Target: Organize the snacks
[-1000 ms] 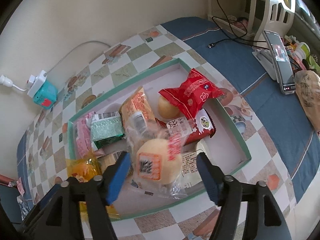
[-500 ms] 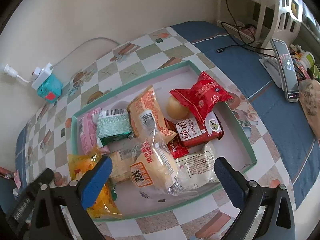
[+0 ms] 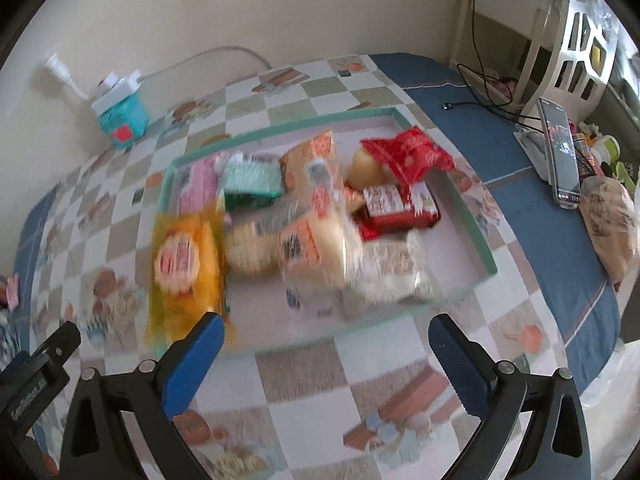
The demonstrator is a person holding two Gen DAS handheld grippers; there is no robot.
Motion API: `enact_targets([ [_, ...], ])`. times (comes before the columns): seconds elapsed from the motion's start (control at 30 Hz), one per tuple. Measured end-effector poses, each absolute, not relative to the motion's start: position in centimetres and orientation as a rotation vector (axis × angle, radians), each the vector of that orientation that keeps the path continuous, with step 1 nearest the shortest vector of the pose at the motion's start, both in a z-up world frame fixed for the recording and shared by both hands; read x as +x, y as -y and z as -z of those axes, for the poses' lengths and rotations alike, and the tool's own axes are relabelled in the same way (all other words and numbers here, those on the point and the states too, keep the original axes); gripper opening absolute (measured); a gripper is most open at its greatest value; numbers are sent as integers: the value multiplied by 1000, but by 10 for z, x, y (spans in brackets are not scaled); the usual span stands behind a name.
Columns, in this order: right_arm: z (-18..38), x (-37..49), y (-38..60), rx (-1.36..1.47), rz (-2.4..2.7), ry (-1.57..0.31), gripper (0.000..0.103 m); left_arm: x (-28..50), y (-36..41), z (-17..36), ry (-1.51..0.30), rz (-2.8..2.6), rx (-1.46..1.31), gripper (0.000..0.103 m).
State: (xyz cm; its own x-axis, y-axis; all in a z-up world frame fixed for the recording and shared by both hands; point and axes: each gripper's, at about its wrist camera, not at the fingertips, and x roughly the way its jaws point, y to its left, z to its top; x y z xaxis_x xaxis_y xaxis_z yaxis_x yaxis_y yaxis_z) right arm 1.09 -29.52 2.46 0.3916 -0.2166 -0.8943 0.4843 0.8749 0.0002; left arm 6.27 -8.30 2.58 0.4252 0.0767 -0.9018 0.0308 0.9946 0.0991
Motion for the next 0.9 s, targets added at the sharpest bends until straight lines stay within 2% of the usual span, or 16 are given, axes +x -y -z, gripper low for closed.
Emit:
enact_targets([
  [0.27, -14, -19, 271, 226, 425, -1116, 103, 24, 80, -24, -1112, -60, 240, 101],
  [0.9, -8, -25, 260, 187, 430, -1126, 103, 21, 65, -14, -1148, -61, 219, 101],
])
